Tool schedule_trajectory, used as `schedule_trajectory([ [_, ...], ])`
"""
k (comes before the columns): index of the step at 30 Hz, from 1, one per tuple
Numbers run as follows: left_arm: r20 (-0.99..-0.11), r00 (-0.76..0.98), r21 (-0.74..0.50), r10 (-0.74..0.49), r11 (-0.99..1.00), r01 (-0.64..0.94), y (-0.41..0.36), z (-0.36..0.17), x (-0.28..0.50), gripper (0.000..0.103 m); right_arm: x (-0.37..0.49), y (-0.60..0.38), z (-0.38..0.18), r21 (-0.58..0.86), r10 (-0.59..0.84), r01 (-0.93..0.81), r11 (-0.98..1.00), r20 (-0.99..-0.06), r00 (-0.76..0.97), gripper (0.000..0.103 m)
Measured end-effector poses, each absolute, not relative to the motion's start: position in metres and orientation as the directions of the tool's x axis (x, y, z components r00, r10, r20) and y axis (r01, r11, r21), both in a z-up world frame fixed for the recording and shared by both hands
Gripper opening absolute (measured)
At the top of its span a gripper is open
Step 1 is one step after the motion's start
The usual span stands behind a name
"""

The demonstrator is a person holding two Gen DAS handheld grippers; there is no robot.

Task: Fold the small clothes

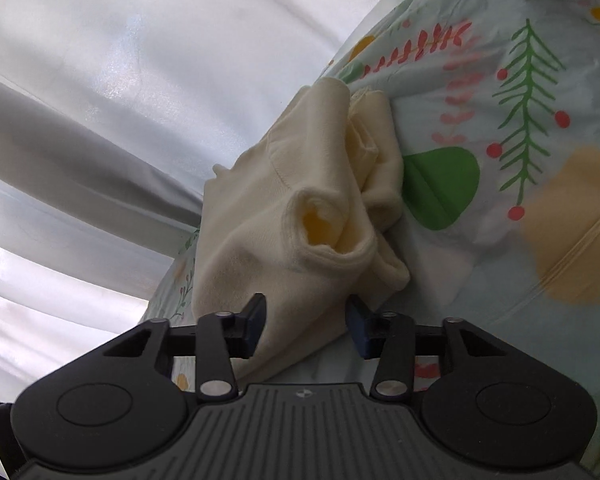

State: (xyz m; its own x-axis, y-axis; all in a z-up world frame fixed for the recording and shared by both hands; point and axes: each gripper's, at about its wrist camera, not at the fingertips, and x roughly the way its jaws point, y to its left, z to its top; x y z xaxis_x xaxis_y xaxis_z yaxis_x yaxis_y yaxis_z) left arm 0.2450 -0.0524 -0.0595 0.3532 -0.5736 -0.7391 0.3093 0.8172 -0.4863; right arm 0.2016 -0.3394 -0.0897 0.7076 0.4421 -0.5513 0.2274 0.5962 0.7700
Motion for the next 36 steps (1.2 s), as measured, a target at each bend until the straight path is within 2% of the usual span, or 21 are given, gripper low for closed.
schedule_trajectory([
  [1, -0.728, 0.363, -0.501, -0.582, 0.813, 0.297, -0.052, -0.060, 0.247, 0.057, 0.206, -0.337, -0.094, 0.786, 0.454, 0.219, 0.578, -0.532, 0.714, 0.015],
  [2, -0.721, 0.369, -0.515, -0.586, 0.810, 0.279, -0.050, -0.061, 0.248, 0.057, 0.208, -0.336, -0.097, 0.790, 0.454, 0.224, 0.570, -0.531, 0.716, 0.011],
  [5, -0.706, 0.384, -0.547, -0.595, 0.803, 0.238, -0.043, -0.063, 0.253, 0.056, 0.211, -0.333, -0.101, 0.839, 0.487, 0.224, 0.497, -0.483, 0.728, 0.008],
  [7, -0.702, 0.401, -0.549, -0.588, 0.806, 0.222, -0.038, -0.064, 0.255, 0.056, 0.208, -0.337, -0.104, 0.917, 0.560, 0.183, 0.354, -0.364, 0.744, 0.008],
  [9, -0.692, 0.411, -0.569, -0.593, 0.799, 0.194, -0.033, -0.064, 0.259, 0.055, 0.204, -0.341, -0.107, 0.949, 0.595, 0.151, 0.276, -0.292, 0.749, 0.007],
  [10, -0.684, 0.409, -0.591, -0.604, 0.788, 0.173, -0.030, -0.066, 0.262, 0.054, 0.203, -0.341, -0.106, 0.936, 0.587, 0.155, 0.317, -0.322, 0.743, 0.007],
  [11, -0.680, 0.404, -0.609, -0.611, 0.778, 0.152, -0.027, -0.068, 0.264, 0.053, 0.203, -0.339, -0.103, 0.898, 0.561, 0.168, 0.408, -0.391, 0.730, 0.007],
  [13, -0.695, 0.389, -0.612, -0.604, 0.782, 0.120, -0.026, -0.073, 0.269, 0.045, 0.206, -0.328, -0.094, 0.729, 0.443, 0.183, 0.659, -0.574, 0.689, 0.007],
  [14, -0.709, 0.390, -0.596, -0.588, 0.795, 0.114, -0.025, -0.074, 0.271, 0.045, 0.207, -0.323, -0.093, 0.679, 0.414, 0.176, 0.713, -0.611, 0.675, 0.007],
  [15, -0.724, 0.391, -0.574, -0.568, 0.811, 0.115, -0.027, -0.074, 0.271, 0.044, 0.207, -0.319, -0.091, 0.665, 0.411, 0.156, 0.730, -0.610, 0.677, 0.008],
  [17, -0.732, 0.396, -0.555, -0.554, 0.822, 0.126, -0.028, -0.073, 0.270, 0.044, 0.207, -0.321, -0.084, 0.688, 0.432, 0.137, 0.713, -0.584, 0.688, 0.016],
  [19, -0.742, 0.396, -0.538, -0.541, 0.833, 0.131, -0.029, -0.072, 0.270, 0.044, 0.204, -0.334, -0.079, 0.726, 0.431, 0.162, 0.668, -0.555, 0.711, 0.043],
  [21, -0.752, 0.392, -0.522, -0.529, 0.842, 0.135, -0.032, -0.071, 0.271, 0.044, 0.201, -0.348, -0.074, 0.755, 0.406, 0.195, 0.626, -0.529, 0.746, 0.055],
  [22, -0.756, 0.392, -0.517, -0.524, 0.846, 0.134, -0.034, -0.071, 0.271, 0.044, 0.201, -0.355, -0.075, 0.765, 0.397, 0.210, 0.609, -0.523, 0.754, 0.055],
  [24, -0.764, 0.389, -0.506, -0.515, 0.852, 0.134, -0.036, -0.073, 0.271, 0.044, 0.204, -0.364, -0.077, 0.778, 0.395, 0.233, 0.584, -0.523, 0.755, 0.052],
  [26, -0.773, 0.388, -0.488, -0.501, 0.862, 0.141, -0.039, -0.073, 0.270, 0.044, 0.211, -0.363, -0.075, 0.762, 0.395, 0.233, 0.604, -0.541, 0.743, 0.040],
  [28, -0.779, 0.388, -0.473, -0.493, 0.868, 0.151, -0.042, -0.072, 0.269, 0.044, 0.224, -0.353, -0.066, 0.691, 0.371, 0.209, 0.691, -0.589, 0.718, 0.017],
  [30, -0.785, 0.386, -0.460, -0.484, 0.873, 0.161, -0.043, -0.071, 0.269, 0.044, 0.217, -0.345, -0.058, 0.613, 0.328, 0.163, 0.773, -0.606, 0.724, 0.015],
  [33, -0.790, 0.382, -0.452, -0.479, 0.877, 0.165, -0.042, -0.071, 0.269, 0.044, 0.205, -0.346, -0.047, 0.651, 0.345, 0.086, 0.754, -0.504, 0.792, 0.014],
  [34, -0.791, 0.378, -0.454, -0.481, 0.876, 0.163, -0.042, -0.072, 0.269, 0.044, 0.204, -0.346, -0.046, 0.629, 0.328, 0.082, 0.773, -0.507, 0.797, 0.014],
  [36, -0.797, 0.368, -0.456, -0.480, 0.876, 0.155, -0.042, -0.073, 0.270, 0.043, 0.211, -0.340, -0.050, 0.508, 0.248, 0.119, 0.853, -0.596, 0.764, 0.017],
])
